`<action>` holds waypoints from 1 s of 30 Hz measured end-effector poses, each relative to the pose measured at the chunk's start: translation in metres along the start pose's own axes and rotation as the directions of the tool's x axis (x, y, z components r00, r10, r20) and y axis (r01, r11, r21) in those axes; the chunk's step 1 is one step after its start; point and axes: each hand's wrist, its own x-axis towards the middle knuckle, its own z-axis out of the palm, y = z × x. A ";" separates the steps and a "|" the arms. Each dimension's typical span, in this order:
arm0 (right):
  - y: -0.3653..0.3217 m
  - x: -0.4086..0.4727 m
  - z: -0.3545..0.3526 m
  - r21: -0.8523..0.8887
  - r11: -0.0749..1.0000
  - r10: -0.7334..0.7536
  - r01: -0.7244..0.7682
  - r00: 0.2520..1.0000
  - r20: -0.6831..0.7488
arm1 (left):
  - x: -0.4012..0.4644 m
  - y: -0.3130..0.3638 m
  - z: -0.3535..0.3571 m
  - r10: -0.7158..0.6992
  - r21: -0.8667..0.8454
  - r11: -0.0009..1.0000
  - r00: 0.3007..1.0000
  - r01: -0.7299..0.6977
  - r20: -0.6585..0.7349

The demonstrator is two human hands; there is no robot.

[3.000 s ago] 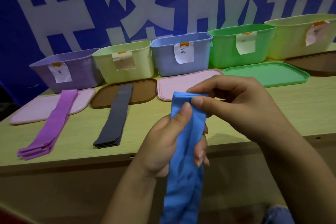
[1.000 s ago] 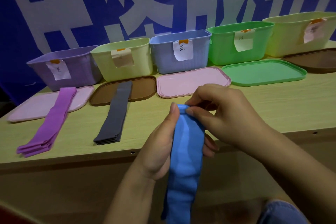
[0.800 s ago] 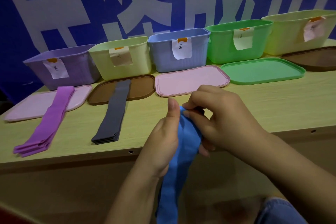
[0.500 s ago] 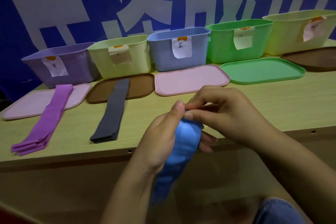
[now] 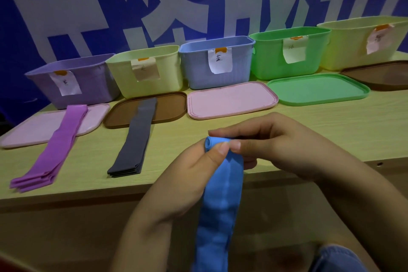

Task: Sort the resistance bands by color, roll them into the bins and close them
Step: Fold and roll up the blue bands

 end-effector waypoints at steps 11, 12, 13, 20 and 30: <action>0.006 -0.002 0.013 -0.527 0.774 -0.513 0.351 0.836 -0.197 | 0.004 0.002 -0.007 -0.008 -0.419 0.907 0.997 0.041 0.078; 0.005 -0.003 0.012 -0.497 0.797 -0.491 0.343 0.847 -0.203 | 0.006 0.004 -0.010 0.011 -0.433 0.900 0.989 0.053 0.145; 0.004 -0.003 0.010 -0.465 0.819 -0.470 0.336 0.858 -0.209 | 0.008 0.004 -0.013 0.017 -0.425 0.903 0.980 0.069 0.196; -0.015 -0.009 0.004 -0.382 0.851 -0.458 0.359 0.864 -0.207 | 0.014 -0.002 -0.005 -0.048 -0.144 0.985 0.960 0.090 0.275; 0.006 0.005 0.008 -0.380 0.870 -0.452 0.314 0.816 -0.361 | 0.017 -0.006 0.018 0.032 -0.090 0.996 0.988 -0.019 0.152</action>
